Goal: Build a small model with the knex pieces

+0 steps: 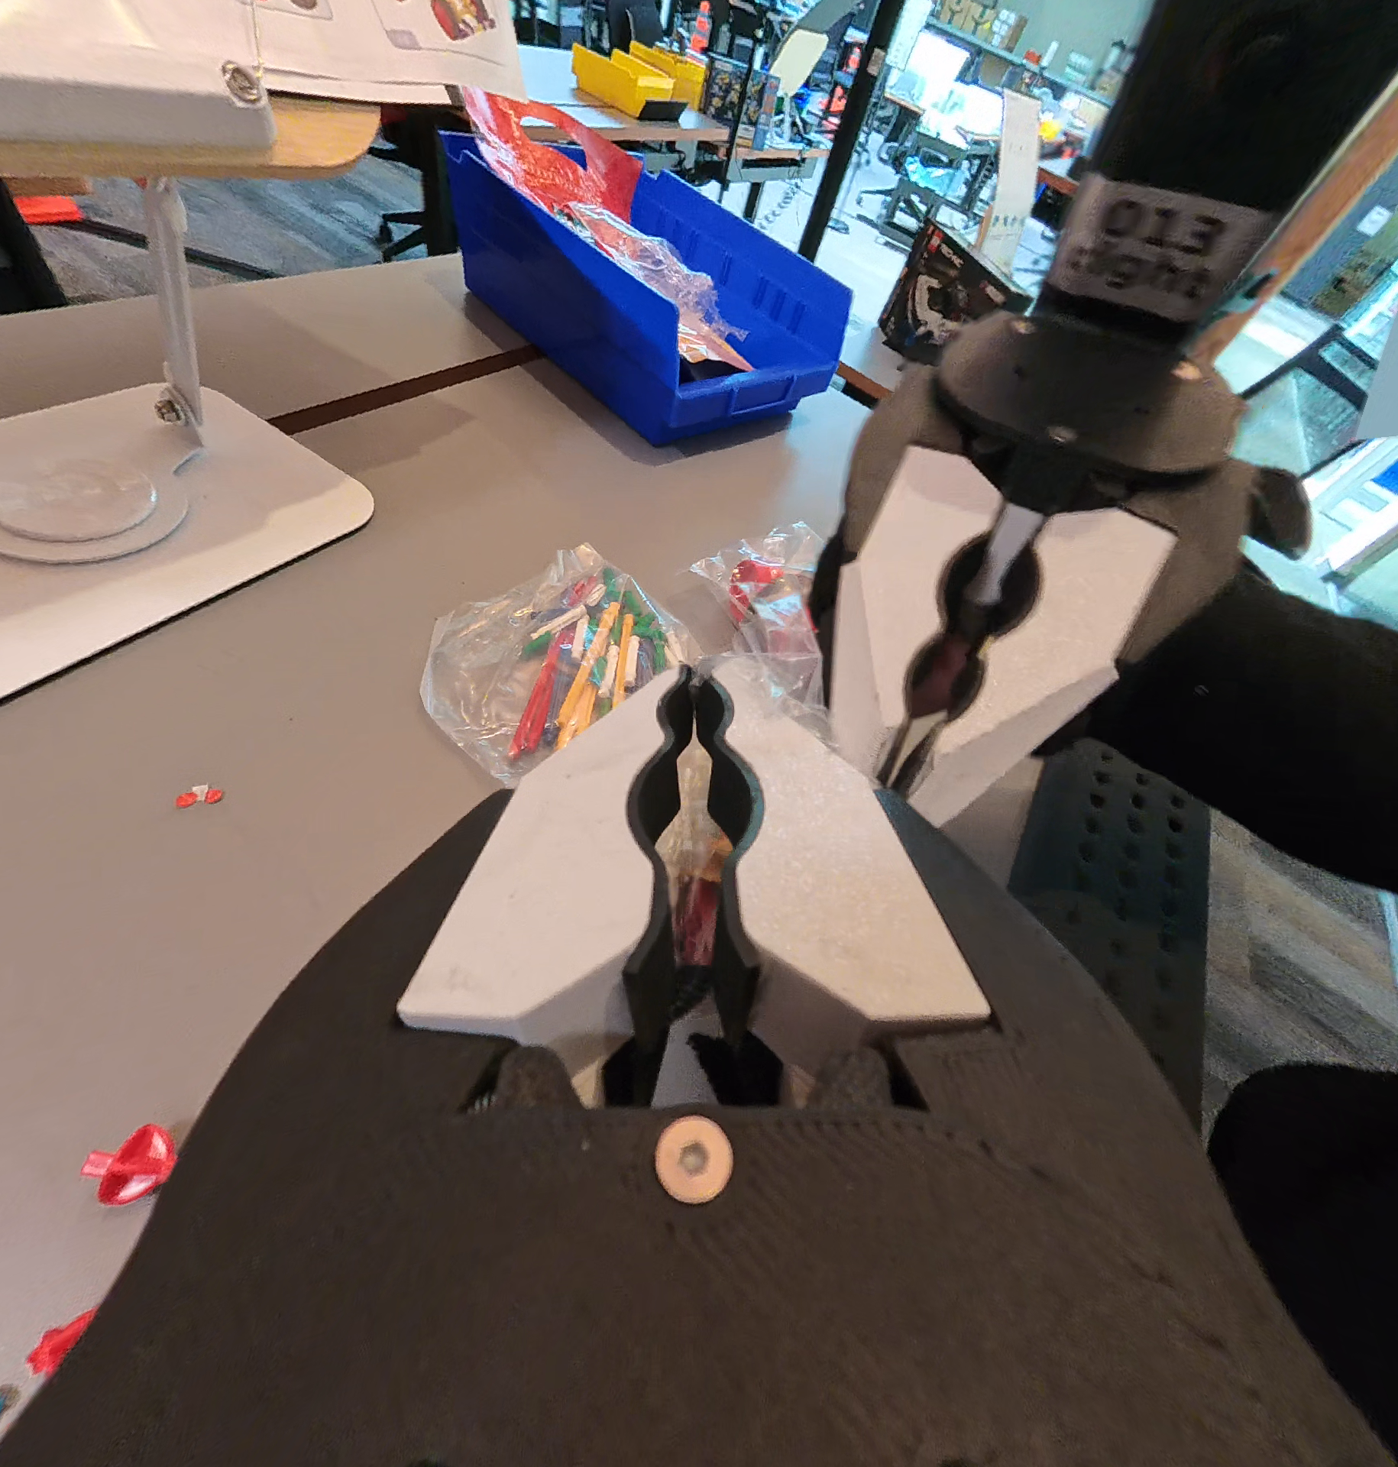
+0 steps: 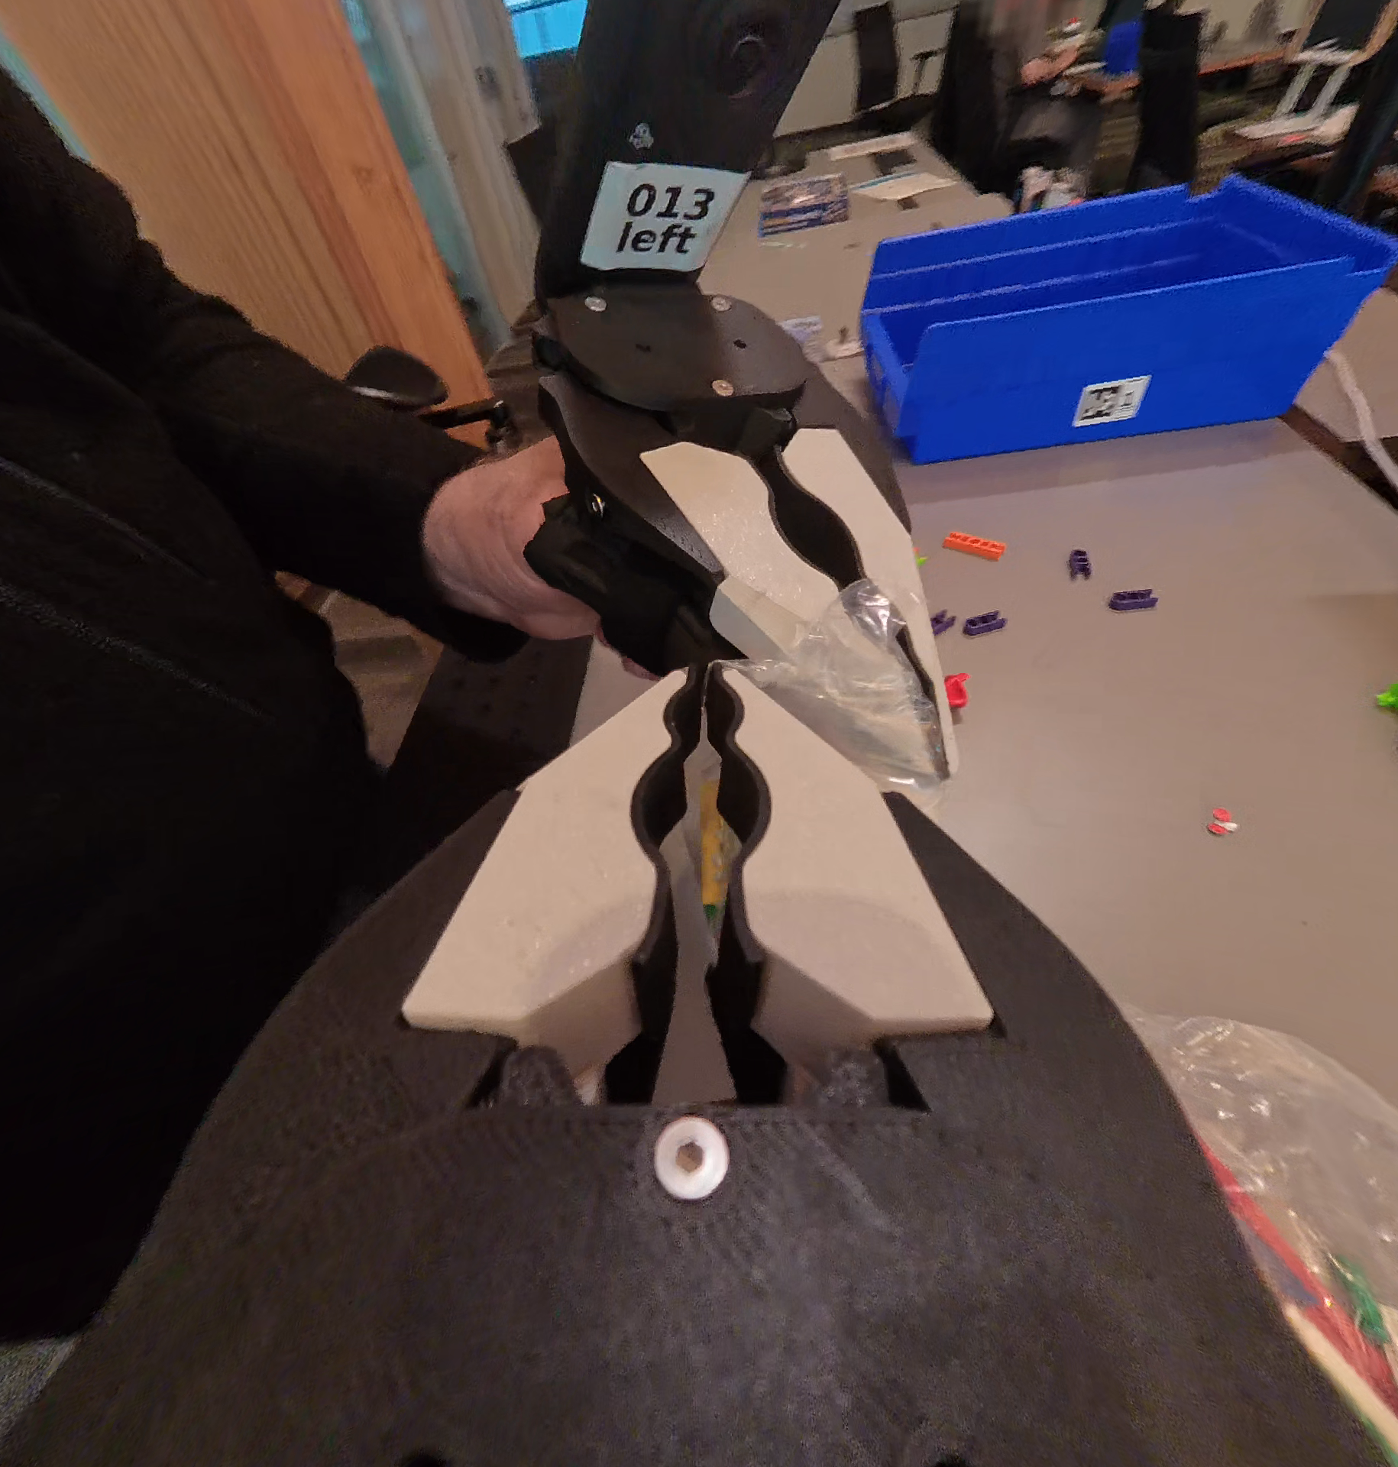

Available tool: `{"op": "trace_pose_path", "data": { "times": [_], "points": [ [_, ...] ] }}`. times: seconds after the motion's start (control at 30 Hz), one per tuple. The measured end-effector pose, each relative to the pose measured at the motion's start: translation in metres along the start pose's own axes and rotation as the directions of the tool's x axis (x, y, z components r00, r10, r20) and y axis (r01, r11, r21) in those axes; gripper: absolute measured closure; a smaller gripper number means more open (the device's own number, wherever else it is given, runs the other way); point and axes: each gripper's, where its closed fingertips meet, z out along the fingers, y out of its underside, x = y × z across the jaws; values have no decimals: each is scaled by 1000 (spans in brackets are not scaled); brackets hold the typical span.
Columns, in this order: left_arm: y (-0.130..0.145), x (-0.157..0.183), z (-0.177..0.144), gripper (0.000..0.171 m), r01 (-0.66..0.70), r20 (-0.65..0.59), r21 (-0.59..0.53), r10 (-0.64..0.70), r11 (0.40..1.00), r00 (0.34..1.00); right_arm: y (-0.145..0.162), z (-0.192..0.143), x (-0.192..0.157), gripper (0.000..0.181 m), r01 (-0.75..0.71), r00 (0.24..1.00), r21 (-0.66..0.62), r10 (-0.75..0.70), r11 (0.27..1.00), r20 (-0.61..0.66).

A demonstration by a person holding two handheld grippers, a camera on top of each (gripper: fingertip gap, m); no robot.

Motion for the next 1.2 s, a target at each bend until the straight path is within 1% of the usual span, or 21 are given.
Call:
{"op": "trace_pose_path", "data": {
  "times": [0.03,0.07,0.1,0.17,0.2,0.27,0.33,0.37,0.57,0.63,0.7,0.77,0.83,0.87,0.9,0.97,1.03,1.07,1.1,1.17,1.2],
  "points": [
    [0,5,0,171,-12,-40,-3,11,1000,999,-1,-3,-2,181,-18,998,13,17,1000,58],
    [0,3,-3,171,-4,-43,-24,3,1000,999,-5,-9,-3,181,-39,995,44,34,998,97],
    [-3,-2,-8,171,-18,-26,-27,17,999,1000,-9,-16,1,181,-68,993,87,58,994,103],
    [-10,-4,-23,171,-28,-72,-24,27,999,997,-19,-36,13,181,-167,984,209,149,963,100],
    [-12,-1,-27,171,-33,-81,-31,31,999,996,-17,-42,19,181,-198,979,243,181,950,94],
    [-6,7,-28,171,-75,-86,-73,68,995,994,-12,-46,25,181,-256,966,283,236,924,103],
    [-5,17,-30,171,-42,-140,-66,32,997,990,-10,-52,34,181,-305,952,329,288,894,101],
    [-4,21,-31,171,-34,-158,-64,23,997,987,-8,-52,35,181,-312,950,333,296,890,98],
    [-3,41,-39,171,24,-305,-76,-46,997,951,1,-49,32,181,-344,938,292,339,893,68],
    [-2,43,-37,171,47,-319,-79,-70,996,945,5,-48,32,181,-348,935,262,352,900,34],
    [0,40,-35,171,61,-296,-83,-83,995,952,7,-49,31,181,-346,934,239,356,907,1],
    [1,33,-34,171,107,-263,-77,-124,991,957,7,-53,24,181,-344,934,204,356,916,-21],
    [4,28,-33,171,128,-235,-78,-143,989,961,6,-58,19,160,-303,942,179,323,936,-90],
    [5,28,-33,171,133,-232,-78,-148,988,961,6,-59,16,144,-285,944,154,305,946,-125],
    [5,29,-32,171,136,-239,-76,-151,988,959,7,-59,12,137,-275,944,133,294,952,-150],
    [5,31,-30,171,125,-246,-73,-139,989,959,5,-55,7,135,-275,942,124,292,954,-162],
    [5,37,-27,171,90,-261,-80,-108,993,959,4,-52,10,137,-303,934,142,324,942,-154],
    [4,40,-26,171,77,-268,-81,-96,994,959,6,-51,12,143,-311,932,138,330,940,-148],
    [4,44,-24,171,66,-276,-85,-87,994,957,10,-48,14,156,-315,932,119,330,942,-146],
    [5,52,-20,171,41,-296,-92,-67,995,953,14,-42,17,166,-321,930,96,333,942,-157],
    [6,53,-18,171,32,-294,-95,-59,995,954,16,-41,16,175,-317,931,88,328,944,-159]
  ]
}}
